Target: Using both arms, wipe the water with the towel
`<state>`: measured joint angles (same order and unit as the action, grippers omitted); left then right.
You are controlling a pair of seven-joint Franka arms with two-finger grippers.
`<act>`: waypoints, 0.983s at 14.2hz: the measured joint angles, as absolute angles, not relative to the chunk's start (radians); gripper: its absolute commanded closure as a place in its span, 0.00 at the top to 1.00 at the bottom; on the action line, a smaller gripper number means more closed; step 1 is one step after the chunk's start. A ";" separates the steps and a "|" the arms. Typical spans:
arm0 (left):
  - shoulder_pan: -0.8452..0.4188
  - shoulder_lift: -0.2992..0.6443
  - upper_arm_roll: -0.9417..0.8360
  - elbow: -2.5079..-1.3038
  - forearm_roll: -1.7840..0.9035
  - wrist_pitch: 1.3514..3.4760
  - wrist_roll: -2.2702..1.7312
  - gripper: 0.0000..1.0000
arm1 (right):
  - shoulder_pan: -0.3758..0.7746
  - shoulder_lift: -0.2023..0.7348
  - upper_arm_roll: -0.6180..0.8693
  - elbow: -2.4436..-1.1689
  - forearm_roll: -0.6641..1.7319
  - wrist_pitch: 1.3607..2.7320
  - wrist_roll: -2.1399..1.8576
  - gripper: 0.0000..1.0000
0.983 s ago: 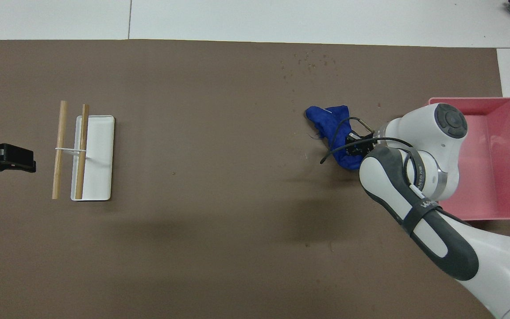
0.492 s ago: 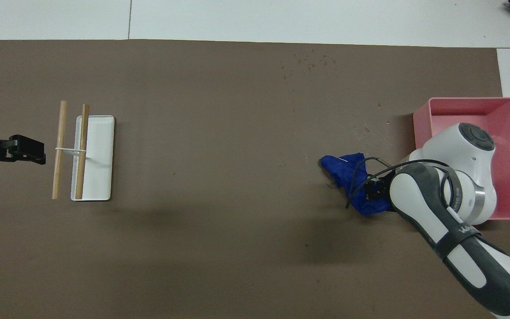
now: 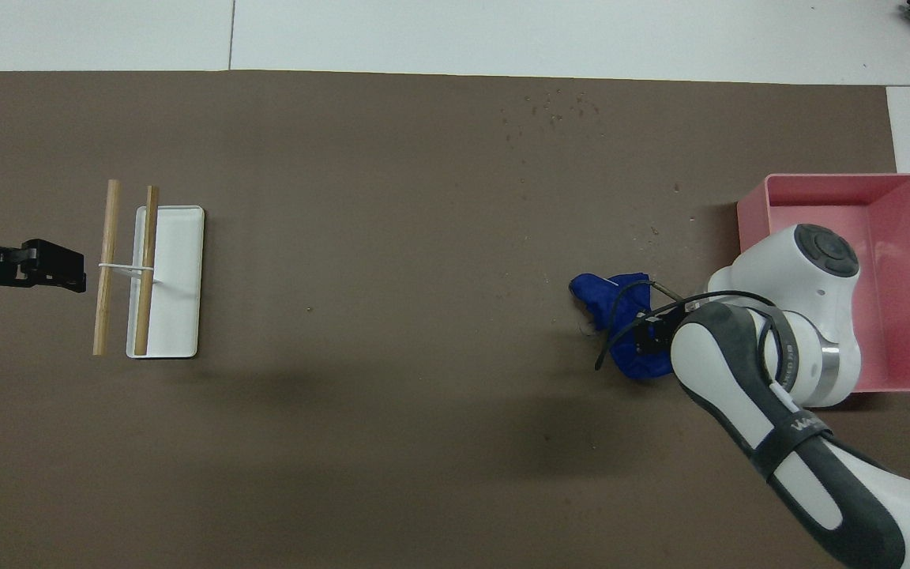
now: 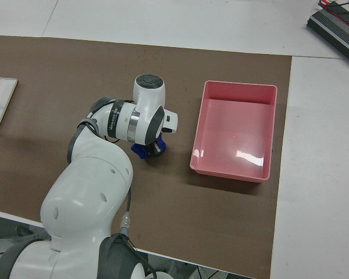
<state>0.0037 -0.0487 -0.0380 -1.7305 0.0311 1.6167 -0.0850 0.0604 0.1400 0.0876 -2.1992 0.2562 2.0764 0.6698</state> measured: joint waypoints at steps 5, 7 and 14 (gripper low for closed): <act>-0.011 -0.050 -0.035 -1.730 0.031 1.613 -0.051 1.00 | 0.338 0.152 0.099 -2.179 0.277 2.261 1.037 0.00; -0.012 -0.050 -0.035 -1.730 0.031 1.612 -0.050 1.00 | 0.418 0.155 0.101 -2.152 0.310 2.269 1.102 0.00; -0.015 -0.051 -0.032 -1.730 0.031 1.606 -0.048 1.00 | 0.451 0.154 0.100 -2.050 0.413 2.264 1.114 0.00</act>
<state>-0.0146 -0.0510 -0.0324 -1.7304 0.0311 1.6063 -0.0476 0.4512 0.1537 0.0998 -2.0496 0.4128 2.2637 1.1142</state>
